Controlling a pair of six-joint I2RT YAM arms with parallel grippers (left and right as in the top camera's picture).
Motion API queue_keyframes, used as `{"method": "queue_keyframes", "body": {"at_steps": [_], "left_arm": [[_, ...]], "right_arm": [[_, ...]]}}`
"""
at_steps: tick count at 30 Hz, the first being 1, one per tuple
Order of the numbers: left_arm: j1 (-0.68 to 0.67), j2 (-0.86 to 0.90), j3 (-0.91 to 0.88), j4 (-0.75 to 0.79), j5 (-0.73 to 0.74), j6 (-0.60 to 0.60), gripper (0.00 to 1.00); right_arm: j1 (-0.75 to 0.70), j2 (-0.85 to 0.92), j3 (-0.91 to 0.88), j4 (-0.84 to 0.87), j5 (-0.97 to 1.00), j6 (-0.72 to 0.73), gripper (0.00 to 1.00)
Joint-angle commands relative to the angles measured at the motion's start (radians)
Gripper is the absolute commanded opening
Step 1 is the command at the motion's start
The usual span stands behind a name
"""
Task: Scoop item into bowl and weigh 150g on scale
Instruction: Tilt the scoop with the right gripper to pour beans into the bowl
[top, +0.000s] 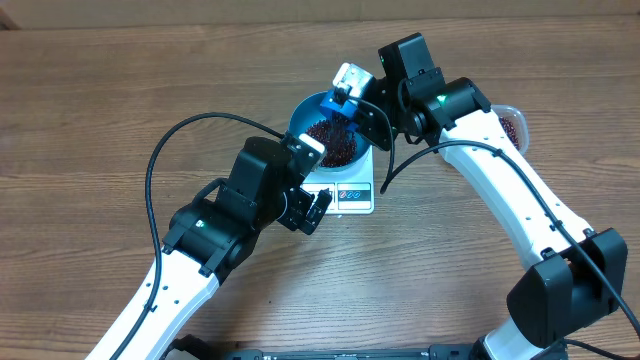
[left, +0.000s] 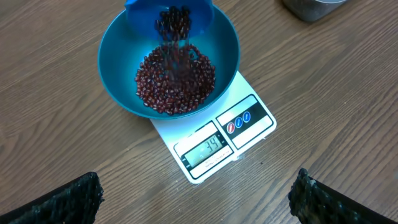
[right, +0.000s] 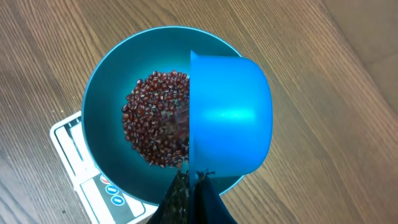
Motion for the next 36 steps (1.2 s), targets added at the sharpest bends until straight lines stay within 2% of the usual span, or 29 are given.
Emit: {"method": "queue_keyframes", "body": {"at_steps": [1, 10, 14, 23, 29, 34, 36], "left_arm": [[0.002, -0.014, 0.002, 0.003, 0.0, 0.009, 0.99], [0.002, -0.014, 0.002, 0.003, 0.0, 0.009, 0.99], [0.002, -0.014, 0.002, 0.003, 0.0, 0.009, 1.0], [0.002, -0.014, 0.002, 0.003, 0.0, 0.009, 0.99], [0.002, -0.014, 0.002, 0.003, 0.0, 0.009, 1.0], [0.002, -0.014, 0.002, 0.003, 0.0, 0.009, 1.0], [0.002, -0.014, 0.002, 0.003, 0.0, 0.009, 0.99]], "right_arm": [[0.0, -0.037, 0.034, 0.02, 0.02, -0.046, 0.04], [0.0, -0.037, 0.034, 0.042, 0.039, -0.029, 0.04], [0.0, -0.037, 0.034, 0.043, 0.039, 0.058, 0.04], [0.0, -0.039, 0.034, 0.042, 0.04, 0.383, 0.04], [0.0, -0.072, 0.035, 0.042, 0.04, 0.488, 0.04], [-0.001, -0.118, 0.035, 0.039, 0.049, 0.5, 0.04], [-0.001, -0.138, 0.035, 0.035, 0.114, 0.518, 0.04]]}}
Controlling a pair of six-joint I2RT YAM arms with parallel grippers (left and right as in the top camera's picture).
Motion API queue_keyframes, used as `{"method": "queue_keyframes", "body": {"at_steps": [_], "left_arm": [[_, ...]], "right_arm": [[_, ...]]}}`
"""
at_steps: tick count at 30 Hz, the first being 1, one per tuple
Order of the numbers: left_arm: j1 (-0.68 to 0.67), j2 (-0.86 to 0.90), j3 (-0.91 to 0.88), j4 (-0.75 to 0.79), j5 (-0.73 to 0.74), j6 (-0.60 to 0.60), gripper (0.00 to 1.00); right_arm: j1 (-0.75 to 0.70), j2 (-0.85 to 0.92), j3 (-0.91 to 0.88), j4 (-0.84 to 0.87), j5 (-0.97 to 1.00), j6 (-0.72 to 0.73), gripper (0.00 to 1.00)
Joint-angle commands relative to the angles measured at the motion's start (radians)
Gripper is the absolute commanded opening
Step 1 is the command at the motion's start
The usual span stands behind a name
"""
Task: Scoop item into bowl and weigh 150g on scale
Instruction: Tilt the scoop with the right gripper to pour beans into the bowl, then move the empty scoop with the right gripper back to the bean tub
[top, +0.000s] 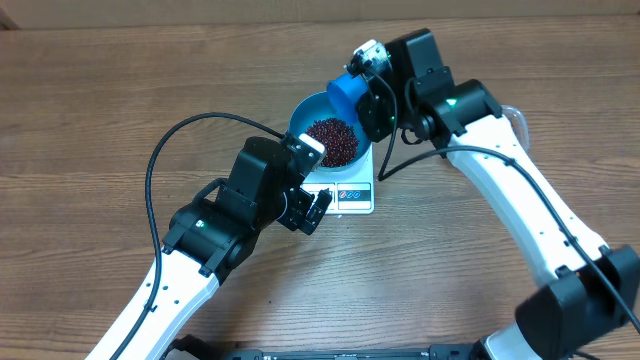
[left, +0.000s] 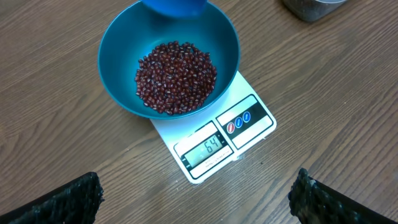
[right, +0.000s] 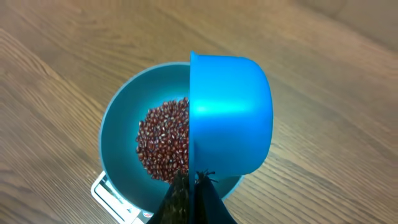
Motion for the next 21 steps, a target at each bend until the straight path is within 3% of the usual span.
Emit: {"method": "queue_keyframes", "body": {"at_steps": [1, 12, 21], "left_arm": [[0.002, -0.014, 0.002, 0.003, 0.0, 0.008, 1.0], [0.002, -0.014, 0.002, 0.003, 0.0, 0.008, 1.0], [0.002, -0.014, 0.002, 0.003, 0.0, 0.008, 1.0]], "right_arm": [[-0.001, -0.073, 0.035, -0.002, 0.087, 0.045, 0.04], [-0.009, -0.086, 0.035, -0.065, 0.486, 0.128, 0.04], [-0.114, -0.085, 0.035, -0.141, 0.512, 0.229, 0.04]]}}
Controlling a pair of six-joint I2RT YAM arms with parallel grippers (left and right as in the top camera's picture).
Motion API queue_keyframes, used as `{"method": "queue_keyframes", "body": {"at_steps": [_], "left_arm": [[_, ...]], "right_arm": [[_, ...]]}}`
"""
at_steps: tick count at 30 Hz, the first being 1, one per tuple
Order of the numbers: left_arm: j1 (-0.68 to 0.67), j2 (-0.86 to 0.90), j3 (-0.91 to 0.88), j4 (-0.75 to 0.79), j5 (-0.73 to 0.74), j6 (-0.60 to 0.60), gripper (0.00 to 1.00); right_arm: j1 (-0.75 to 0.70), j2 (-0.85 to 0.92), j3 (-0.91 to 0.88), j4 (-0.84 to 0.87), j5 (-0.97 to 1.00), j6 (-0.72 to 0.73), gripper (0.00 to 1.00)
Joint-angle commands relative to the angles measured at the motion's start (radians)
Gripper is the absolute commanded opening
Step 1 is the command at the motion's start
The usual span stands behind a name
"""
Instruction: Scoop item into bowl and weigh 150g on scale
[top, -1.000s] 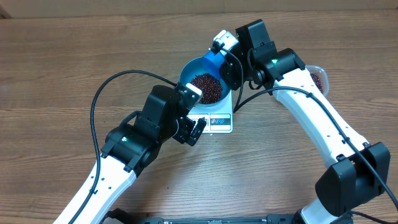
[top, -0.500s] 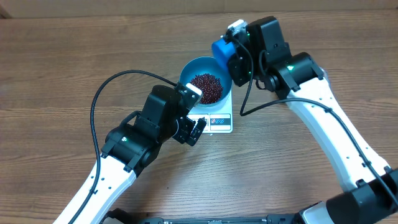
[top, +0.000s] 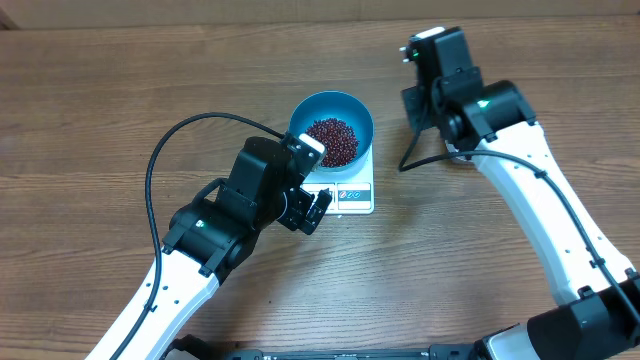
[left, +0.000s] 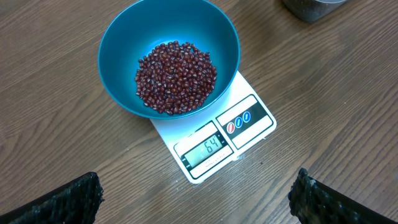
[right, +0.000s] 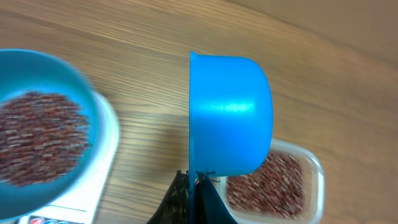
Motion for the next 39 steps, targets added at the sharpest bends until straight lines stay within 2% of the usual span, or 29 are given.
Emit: {"method": "queue_keyframes", "body": {"at_steps": [1, 4, 13, 23, 39], "left_arm": [[0.002, -0.014, 0.002, 0.003, 0.0, 0.009, 1.0], [0.002, -0.014, 0.002, 0.003, 0.0, 0.009, 0.99], [0.002, -0.014, 0.002, 0.003, 0.0, 0.009, 1.0], [0.002, -0.014, 0.002, 0.003, 0.0, 0.009, 1.0], [0.002, -0.014, 0.002, 0.003, 0.0, 0.009, 1.0]], "right_arm": [[-0.062, -0.024, 0.029, -0.013, 0.039, 0.08, 0.04], [-0.109, -0.023, 0.029, -0.031, 0.039, 0.118, 0.04], [-0.196, -0.002, 0.028, -0.107, 0.066, 0.114, 0.04], [-0.203, 0.146, 0.028, -0.167, 0.215, 0.115, 0.04], [-0.203, 0.223, -0.04, -0.191, 0.224, 0.116, 0.04]]}}
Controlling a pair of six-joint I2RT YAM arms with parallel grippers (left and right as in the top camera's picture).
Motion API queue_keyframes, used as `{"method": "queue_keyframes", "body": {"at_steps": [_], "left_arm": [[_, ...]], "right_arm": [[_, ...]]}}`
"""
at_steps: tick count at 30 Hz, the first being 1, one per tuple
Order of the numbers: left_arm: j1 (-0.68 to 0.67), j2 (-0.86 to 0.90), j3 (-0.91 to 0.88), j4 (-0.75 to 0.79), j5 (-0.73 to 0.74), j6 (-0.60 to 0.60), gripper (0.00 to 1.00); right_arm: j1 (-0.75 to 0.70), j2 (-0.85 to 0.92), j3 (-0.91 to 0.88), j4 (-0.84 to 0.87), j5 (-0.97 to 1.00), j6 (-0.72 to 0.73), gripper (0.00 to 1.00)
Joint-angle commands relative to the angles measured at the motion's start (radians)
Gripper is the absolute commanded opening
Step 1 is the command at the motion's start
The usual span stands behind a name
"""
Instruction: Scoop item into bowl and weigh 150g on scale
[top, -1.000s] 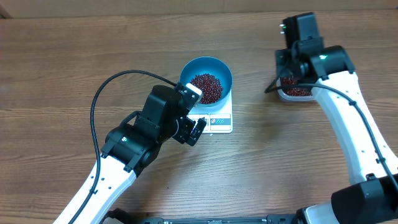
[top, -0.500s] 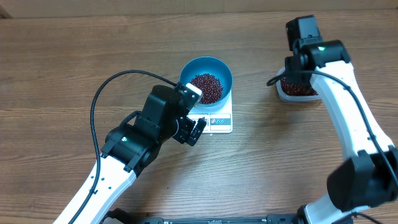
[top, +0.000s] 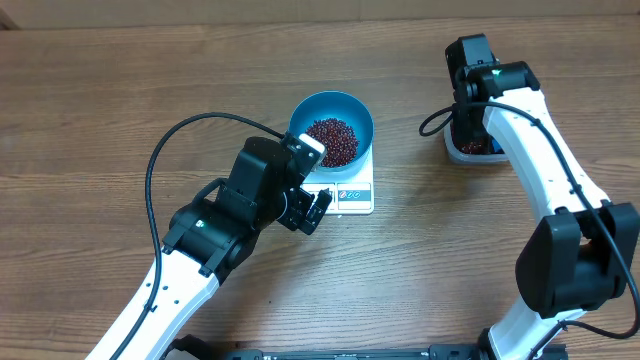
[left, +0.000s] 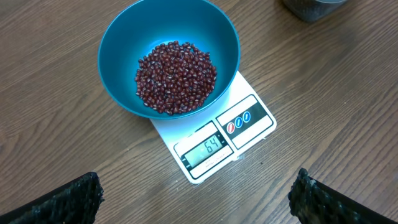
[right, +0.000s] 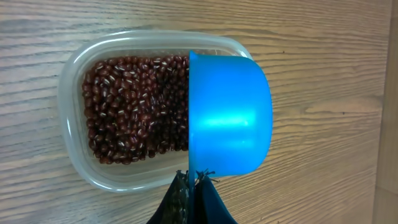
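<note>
A blue bowl (left: 168, 56) holding red beans (left: 176, 78) sits on the white scale (left: 214, 140), whose display reads 64. My left gripper (left: 196, 193) hangs open over the table in front of the scale, with nothing between its fingers. My right gripper (right: 191, 182) is shut on the handle of a blue scoop (right: 230, 115), held over a clear tub (right: 78, 106) of red beans at the table's right. In the overhead view the bowl (top: 332, 108) and scale (top: 345, 195) stand mid-table, and the right arm hides most of the tub (top: 470, 150).
A black cable (top: 155, 165) loops from the left arm across the table to the left of the scale. The edge of a container (left: 311, 7) shows at the top right of the left wrist view.
My right gripper has moved with the scoop from just right of the bowl to over the bean tub. The left arm, bowl and scale reading of 64 are unchanged.
The scoop was tipped over the bowl with beans falling and the scale reading 34. Then the scoop was held higher above the bowl and the scale read 64. It then stood between scale and tub, and now is over the tub.
</note>
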Motion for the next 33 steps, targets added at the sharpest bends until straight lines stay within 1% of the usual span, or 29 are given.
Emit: {"method": "queue_keyframes", "body": {"at_steps": [1, 8, 17, 33], "left_arm": [[0.002, -0.014, 0.002, 0.003, 0.0, 0.009, 1.0], [0.002, -0.014, 0.002, 0.003, 0.0, 0.009, 1.0], [0.002, -0.014, 0.002, 0.003, 0.0, 0.009, 1.0], [0.002, -0.014, 0.002, 0.003, 0.0, 0.009, 1.0]], "right_arm": [[-0.006, 0.003, -0.047, 0.006, 0.023, 0.006, 0.04], [-0.006, 0.003, -0.121, 0.071, 0.027, 0.007, 0.04], [-0.006, 0.003, -0.123, 0.09, 0.022, 0.006, 0.04], [-0.006, 0.003, -0.124, 0.108, -0.075, -0.024, 0.04]]}}
